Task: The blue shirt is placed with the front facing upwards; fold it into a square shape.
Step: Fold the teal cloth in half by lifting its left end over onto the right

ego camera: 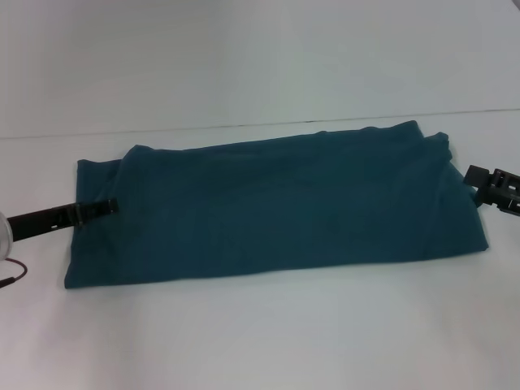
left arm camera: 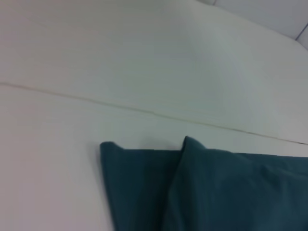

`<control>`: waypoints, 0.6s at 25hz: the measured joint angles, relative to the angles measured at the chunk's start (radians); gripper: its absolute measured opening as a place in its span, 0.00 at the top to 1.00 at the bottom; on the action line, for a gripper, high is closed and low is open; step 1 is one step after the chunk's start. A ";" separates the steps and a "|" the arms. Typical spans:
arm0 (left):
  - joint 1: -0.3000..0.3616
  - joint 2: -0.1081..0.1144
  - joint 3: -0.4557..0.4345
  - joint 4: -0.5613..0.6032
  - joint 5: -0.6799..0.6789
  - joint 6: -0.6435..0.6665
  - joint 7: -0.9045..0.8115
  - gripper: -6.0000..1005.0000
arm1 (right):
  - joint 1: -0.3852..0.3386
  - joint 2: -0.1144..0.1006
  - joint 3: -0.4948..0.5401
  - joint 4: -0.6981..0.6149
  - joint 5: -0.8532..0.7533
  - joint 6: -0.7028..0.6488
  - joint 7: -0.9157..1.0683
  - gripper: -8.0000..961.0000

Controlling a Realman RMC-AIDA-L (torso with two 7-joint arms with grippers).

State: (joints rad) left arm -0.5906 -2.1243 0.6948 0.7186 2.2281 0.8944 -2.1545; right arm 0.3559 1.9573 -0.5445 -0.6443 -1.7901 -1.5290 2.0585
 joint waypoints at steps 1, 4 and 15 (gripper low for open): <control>-0.001 0.003 -0.001 -0.008 0.000 -0.003 -0.010 0.13 | 0.000 0.000 0.000 0.000 0.000 0.000 0.000 0.04; -0.007 0.012 -0.005 -0.030 0.001 -0.006 -0.035 0.13 | 0.000 0.000 0.000 0.000 0.000 0.000 0.000 0.04; -0.016 0.015 -0.007 -0.037 0.073 -0.025 -0.122 0.13 | 0.002 0.000 0.000 0.000 0.000 -0.005 0.000 0.04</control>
State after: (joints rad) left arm -0.6066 -2.1092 0.6879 0.6820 2.3010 0.8693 -2.2766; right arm 0.3575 1.9573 -0.5446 -0.6442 -1.7901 -1.5344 2.0586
